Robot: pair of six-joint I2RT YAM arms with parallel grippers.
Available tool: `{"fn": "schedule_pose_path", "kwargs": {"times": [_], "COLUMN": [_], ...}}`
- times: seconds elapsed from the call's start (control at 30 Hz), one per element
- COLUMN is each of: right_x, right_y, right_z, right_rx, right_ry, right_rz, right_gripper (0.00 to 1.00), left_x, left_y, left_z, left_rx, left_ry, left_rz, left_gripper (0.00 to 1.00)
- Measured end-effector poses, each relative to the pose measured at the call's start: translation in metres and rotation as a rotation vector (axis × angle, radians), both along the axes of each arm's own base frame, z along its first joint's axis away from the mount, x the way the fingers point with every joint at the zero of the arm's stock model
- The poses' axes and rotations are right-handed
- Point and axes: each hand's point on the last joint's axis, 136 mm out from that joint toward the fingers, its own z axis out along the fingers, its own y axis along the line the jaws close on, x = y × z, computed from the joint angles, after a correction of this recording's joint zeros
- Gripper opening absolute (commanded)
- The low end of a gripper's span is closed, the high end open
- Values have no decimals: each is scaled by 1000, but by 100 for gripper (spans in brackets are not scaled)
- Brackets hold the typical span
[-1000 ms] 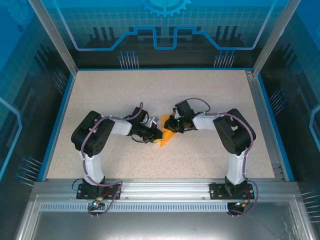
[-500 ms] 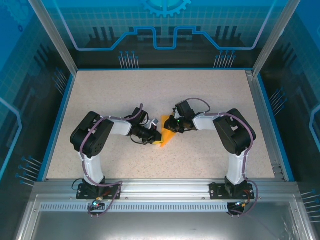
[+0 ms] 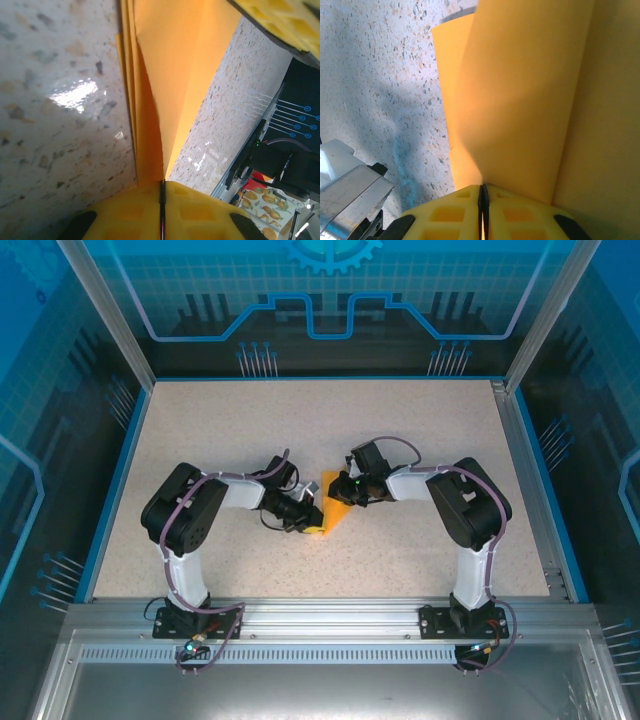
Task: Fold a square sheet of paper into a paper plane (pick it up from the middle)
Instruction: Fourth fold the wing at the center of the table.
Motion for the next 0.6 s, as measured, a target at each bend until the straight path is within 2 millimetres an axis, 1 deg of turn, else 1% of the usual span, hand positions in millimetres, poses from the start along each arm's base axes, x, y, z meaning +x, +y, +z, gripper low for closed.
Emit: {"fn": "schedule_pose_path", "kwargs": {"times": [0.2,0.6], "right_x": [0,0], "right_y": [0,1], "right_z": [0,-1], "right_rx": [1,7], "right_ry": [1,2], "right_rz": [0,4], "right_gripper": [12,12], "left_x": [0,-1], "left_y": [1,3], "left_z": [0,-5], "left_rx": [19,81], "left_ry": [-2,-20], "left_rz": [-9,-25], "left_gripper": [1,0]}}
